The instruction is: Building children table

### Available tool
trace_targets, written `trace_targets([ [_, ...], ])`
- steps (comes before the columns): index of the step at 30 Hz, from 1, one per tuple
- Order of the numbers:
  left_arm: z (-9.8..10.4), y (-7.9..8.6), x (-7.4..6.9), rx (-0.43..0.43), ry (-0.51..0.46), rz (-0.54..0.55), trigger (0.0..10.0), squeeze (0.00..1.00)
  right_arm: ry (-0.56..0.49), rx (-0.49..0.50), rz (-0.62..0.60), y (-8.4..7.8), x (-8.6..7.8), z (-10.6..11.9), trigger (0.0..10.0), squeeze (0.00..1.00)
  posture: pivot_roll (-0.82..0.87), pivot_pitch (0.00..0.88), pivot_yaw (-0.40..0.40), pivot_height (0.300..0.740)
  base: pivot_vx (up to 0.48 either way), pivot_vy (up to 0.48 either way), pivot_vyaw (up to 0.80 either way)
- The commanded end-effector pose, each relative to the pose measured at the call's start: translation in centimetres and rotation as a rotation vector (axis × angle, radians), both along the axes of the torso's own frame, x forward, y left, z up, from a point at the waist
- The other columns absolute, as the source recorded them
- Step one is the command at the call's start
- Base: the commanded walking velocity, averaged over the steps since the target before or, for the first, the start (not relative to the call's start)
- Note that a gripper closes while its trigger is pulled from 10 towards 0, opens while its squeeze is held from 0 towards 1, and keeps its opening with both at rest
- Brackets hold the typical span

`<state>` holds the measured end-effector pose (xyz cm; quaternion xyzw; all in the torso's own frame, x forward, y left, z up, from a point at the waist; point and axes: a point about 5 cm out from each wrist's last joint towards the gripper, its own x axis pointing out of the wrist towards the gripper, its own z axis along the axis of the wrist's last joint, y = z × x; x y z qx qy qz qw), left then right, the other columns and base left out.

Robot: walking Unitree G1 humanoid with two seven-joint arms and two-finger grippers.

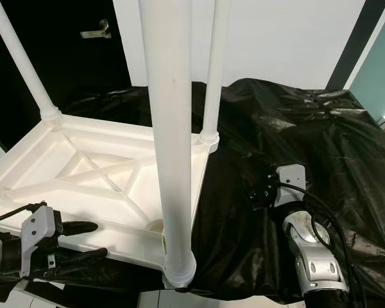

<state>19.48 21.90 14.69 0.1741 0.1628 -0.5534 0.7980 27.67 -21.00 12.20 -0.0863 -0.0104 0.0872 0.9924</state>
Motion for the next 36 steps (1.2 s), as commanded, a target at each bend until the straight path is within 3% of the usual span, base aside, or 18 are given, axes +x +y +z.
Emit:
trace_targets([
  [1,-0.6,0.0,-0.3,0.01,0.006,0.007,10.0,0.0,0.012,0.006,-0.013,-0.4,0.2,-0.1,10.0,0.0,0.04,0.0,-0.03,0.74,0.0,0.0,0.0],
  [6,-1.4,0.0,-0.7,0.039,0.03,-0.004,10.0,0.0,0.013,0.005,-0.009,-0.4,0.2,-0.1,10.0,0.0,0.04,0.0,-0.033,0.74,0.0,0.0,0.0],
  [8,-2.6,0.2,-0.3,0.13,0.016,0.0,10.0,0.0,0.01,0.002,-0.008,-0.4,0.4,0.1,10.0,0.0,0.04,0.0,-0.038,0.74,0.0,0.0,0.0],
  [10,-2.9,0.2,-0.2,0.156,0.01,-0.006,10.0,0.0,0.008,0.001,-0.008,-0.5,0.4,0.2,10.0,0.0,0.04,0.0,-0.038,0.74,0.0,0.0,0.0],
  [15,-3.7,-0.1,1.9,0.236,-0.04,0.084,10.0,0.0,0.002,0.003,-0.012,-0.3,0.5,0.3,10.0,0.0,0.02,0.0,-0.024,0.74,0.0,0.0,0.0],
  [18,-3.8,-0.3,2.2,0.24,-0.046,0.094,10.0,0.0,0.001,0.006,-0.014,-0.3,0.4,0.3,10.0,0.0,0.02,0.0,-0.024,0.74,0.0,0.0,0.0],
  [19,-3.8,-0.5,2.3,0.236,-0.045,0.098,7.4,0.0,-0.001,0.007,-0.017,-0.3,0.4,0.3,10.0,0.0,0.01,0.0,-0.019,0.74,0.0,0.0,0.0],
  [20,-3.8,-0.6,2.4,0.227,-0.037,0.102,7.4,0.0,-0.002,0.008,-0.02,-0.3,0.3,0.3,10.0,0.0,0.01,0.0,-0.016,0.74,0.0,0.0,0.0],
  [21,-3.8,-0.7,2.5,0.222,-0.032,0.102,1.2,0.0,-0.003,0.009,-0.022,-0.3,0.3,0.3,10.0,0.0,0.01,0.0,-0.016,0.74,0.0,0.0,0.0],
  [22,-3.5,-0.9,2.7,0.213,-0.041,0.103,0.0,0.0,-0.006,0.013,-0.024,-0.3,0.2,0.3,10.0,0.0,0.01,0.0,-0.011,0.74,0.0,0.0,0.0],
  [27,-2.9,-1.3,3.5,0.195,-0.093,0.119,0.0,0.0,-0.026,0.054,-0.008,-0.1,-0.5,0.5,10.0,0.0,0.01,0.0,-0.009,0.74,0.0,0.0,0.0],
  [28,-2.8,-1.4,3.9,0.198,-0.112,0.138,2.0,0.0,-0.037,0.072,0.0,0.1,-0.7,0.6,10.0,0.0,0.01,0.0,-0.008,0.74,0.0,0.0,0.0],
  [29,-2.7,-1.5,4.4,0.201,-0.135,0.16,5.5,0.0,-0.051,0.095,0.011,0.4,-1.0,0.7,10.0,0.0,0.01,0.0,-0.006,0.74,0.0,0.0,0.0],
  [31,-2.7,-1.5,4.4,0.201,-0.135,0.16,5.5,0.0,-0.051,0.095,0.011,0.4,-1.0,0.7,10.0,0.0,0.01,0.0,-0.006,0.74,0.0,0.0,0.0],
  [32,-2.7,-1.7,5.2,0.201,-0.159,0.192,8.3,0.0,-0.069,0.12,0.026,1.1,-1.6,0.8,10.0,0.0,0.0,0.0,-0.003,0.74,0.0,0.0,0.0],
  [33,-2.7,-1.7,5.2,0.201,-0.159,0.192,8.3,0.0,-0.069,0.12,0.026,1.1,-1.6,0.8,10.0,0.0,0.0,0.0,-0.003,0.74,0.0,0.0,0.0],
  [34,-2.7,-1.9,5.5,0.202,-0.167,0.21,10.0,0.0,-0.07,0.144,0.024,1.4,-1.9,0.8,10.0,0.0,0.0,0.0,-0.001,0.74,0.0,0.0,0.0],
  [36,-2.8,-2.0,5.9,0.208,-0.176,0.223,10.0,0.0,-0.066,0.149,0.03,1.8,-2.2,0.7,10.0,0.0,0.0,0.0,0.004,0.74,0.0,0.0,0.0],
])
